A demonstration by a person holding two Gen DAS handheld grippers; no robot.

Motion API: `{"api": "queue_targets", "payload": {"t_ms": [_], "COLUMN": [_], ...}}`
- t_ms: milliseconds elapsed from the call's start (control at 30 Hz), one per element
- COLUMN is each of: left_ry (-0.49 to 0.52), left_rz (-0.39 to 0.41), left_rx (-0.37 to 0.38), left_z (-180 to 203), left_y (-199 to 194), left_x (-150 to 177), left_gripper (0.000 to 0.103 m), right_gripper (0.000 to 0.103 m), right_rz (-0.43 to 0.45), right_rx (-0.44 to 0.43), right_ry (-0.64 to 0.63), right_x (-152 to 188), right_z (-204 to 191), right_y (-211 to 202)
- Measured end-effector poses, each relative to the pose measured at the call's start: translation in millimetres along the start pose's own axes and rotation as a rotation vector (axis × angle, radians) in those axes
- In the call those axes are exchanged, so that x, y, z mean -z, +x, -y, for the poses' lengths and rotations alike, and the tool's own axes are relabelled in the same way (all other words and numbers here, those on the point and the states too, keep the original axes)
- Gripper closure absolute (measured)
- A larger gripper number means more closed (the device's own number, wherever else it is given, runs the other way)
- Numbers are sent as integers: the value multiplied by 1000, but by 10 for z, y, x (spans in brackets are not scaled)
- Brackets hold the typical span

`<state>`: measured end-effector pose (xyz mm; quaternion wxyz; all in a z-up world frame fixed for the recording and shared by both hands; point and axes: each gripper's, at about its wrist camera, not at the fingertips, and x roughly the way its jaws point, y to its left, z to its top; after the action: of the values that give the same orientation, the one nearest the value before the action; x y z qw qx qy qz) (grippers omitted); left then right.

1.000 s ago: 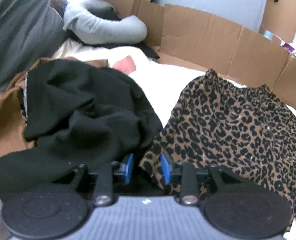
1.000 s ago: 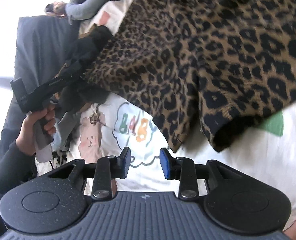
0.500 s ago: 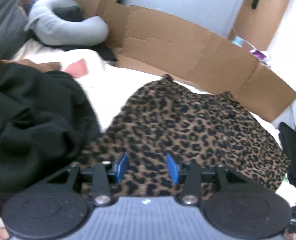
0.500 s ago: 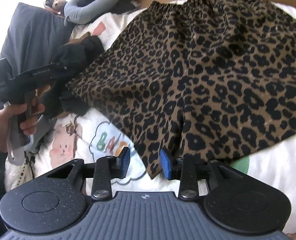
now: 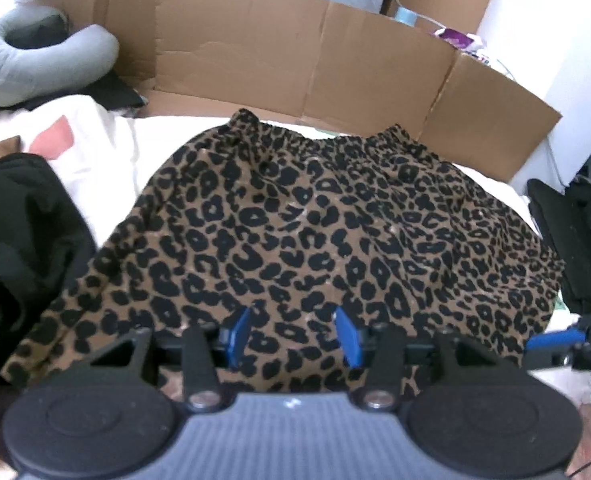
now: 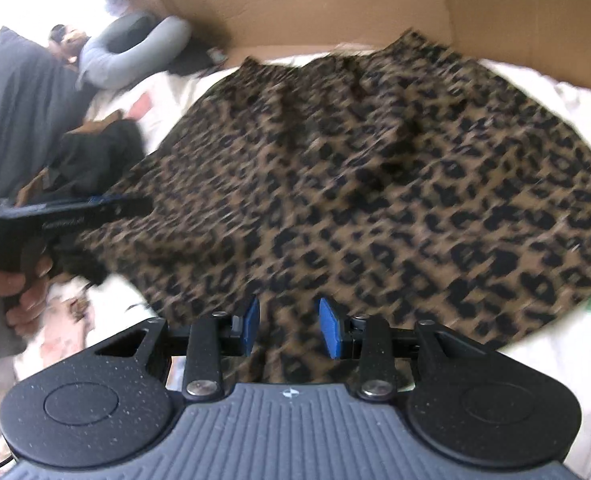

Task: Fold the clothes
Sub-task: 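Lower the shorts flat onto the quilt and open both tools, then smooth the flat shorts near the waistband with both open tools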

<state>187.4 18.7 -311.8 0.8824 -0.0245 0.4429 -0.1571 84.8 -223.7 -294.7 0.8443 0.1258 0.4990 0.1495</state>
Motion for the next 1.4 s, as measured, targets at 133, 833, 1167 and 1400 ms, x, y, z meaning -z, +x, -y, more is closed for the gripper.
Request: {"api": "queue_targets", "payload": {"t_ms": [133,833,1167,1400], "left_ry": [25,87,72,24], "left_rz": [-6,24,-50,-64], "left_rx": [-2,-78,-257,-360], "left_z": [71,-111,-332,-407], "left_y": [186,925,1202,1098], "left_x": [-33,-650,-543,-629], "left_gripper": [53,52,50,57], "right_gripper": [68,67,63,63], "right_rz": [46,109,71,97], "right_rx": [75,315,393,438], "right_ry": [-6,-63,-20,-41], "right_x": [-100,-818,-872,-979], "right_z": [202,1048,1395,1286], "right_y": [53,457,665,637]}}
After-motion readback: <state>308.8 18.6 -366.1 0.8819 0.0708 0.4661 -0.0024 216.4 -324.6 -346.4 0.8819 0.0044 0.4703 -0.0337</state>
